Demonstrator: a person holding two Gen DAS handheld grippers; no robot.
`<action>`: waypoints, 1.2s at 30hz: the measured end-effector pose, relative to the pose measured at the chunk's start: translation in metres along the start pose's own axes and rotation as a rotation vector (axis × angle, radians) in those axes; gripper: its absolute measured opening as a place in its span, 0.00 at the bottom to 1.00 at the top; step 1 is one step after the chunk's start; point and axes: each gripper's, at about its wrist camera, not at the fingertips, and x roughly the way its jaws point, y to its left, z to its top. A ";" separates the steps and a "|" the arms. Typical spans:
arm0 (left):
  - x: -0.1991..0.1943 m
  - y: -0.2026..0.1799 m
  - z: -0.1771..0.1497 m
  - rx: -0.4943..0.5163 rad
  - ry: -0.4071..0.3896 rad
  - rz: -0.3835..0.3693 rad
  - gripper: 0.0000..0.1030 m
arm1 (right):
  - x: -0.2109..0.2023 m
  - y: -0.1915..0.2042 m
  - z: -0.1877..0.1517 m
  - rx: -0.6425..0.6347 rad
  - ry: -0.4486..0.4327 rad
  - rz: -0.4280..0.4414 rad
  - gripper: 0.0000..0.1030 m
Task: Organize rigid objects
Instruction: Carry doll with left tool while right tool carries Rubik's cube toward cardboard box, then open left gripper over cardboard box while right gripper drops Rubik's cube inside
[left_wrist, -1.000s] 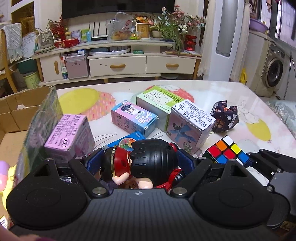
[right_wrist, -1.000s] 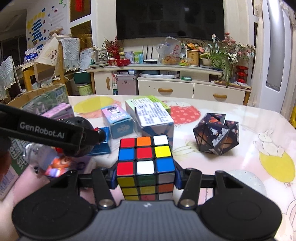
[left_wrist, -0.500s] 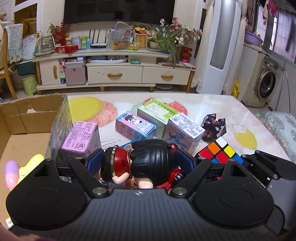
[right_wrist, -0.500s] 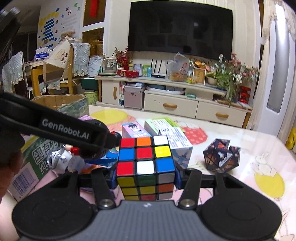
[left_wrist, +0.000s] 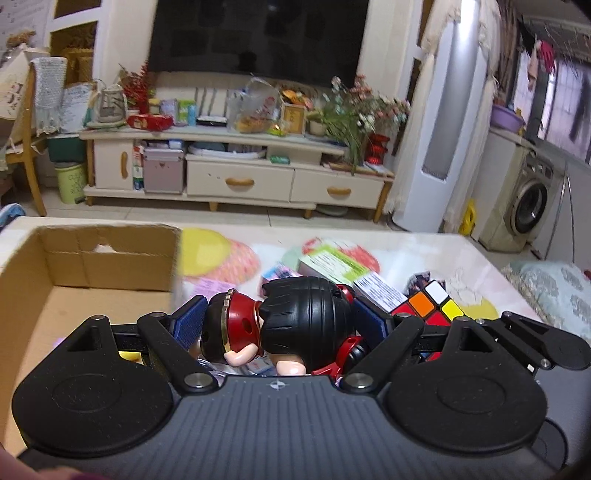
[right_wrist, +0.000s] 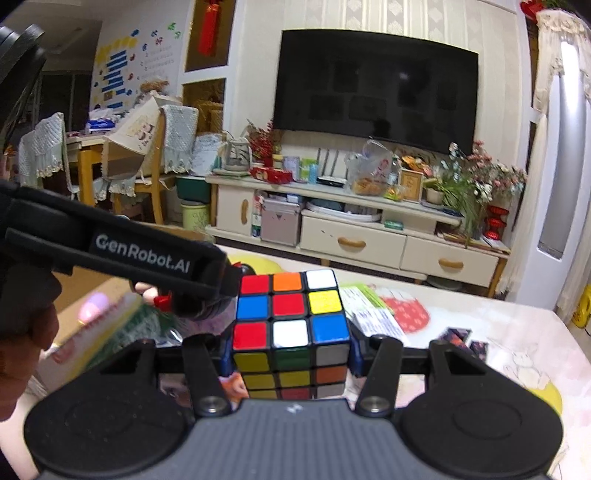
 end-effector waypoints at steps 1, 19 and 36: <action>-0.003 0.006 0.002 -0.011 -0.008 0.006 1.00 | 0.000 0.004 0.003 -0.006 -0.006 0.007 0.51; -0.027 0.125 0.003 -0.232 -0.035 0.262 1.00 | 0.022 0.121 0.039 -0.137 -0.022 0.313 0.50; -0.037 0.136 -0.006 -0.281 0.092 0.334 1.00 | 0.026 0.160 0.015 -0.180 0.072 0.339 0.67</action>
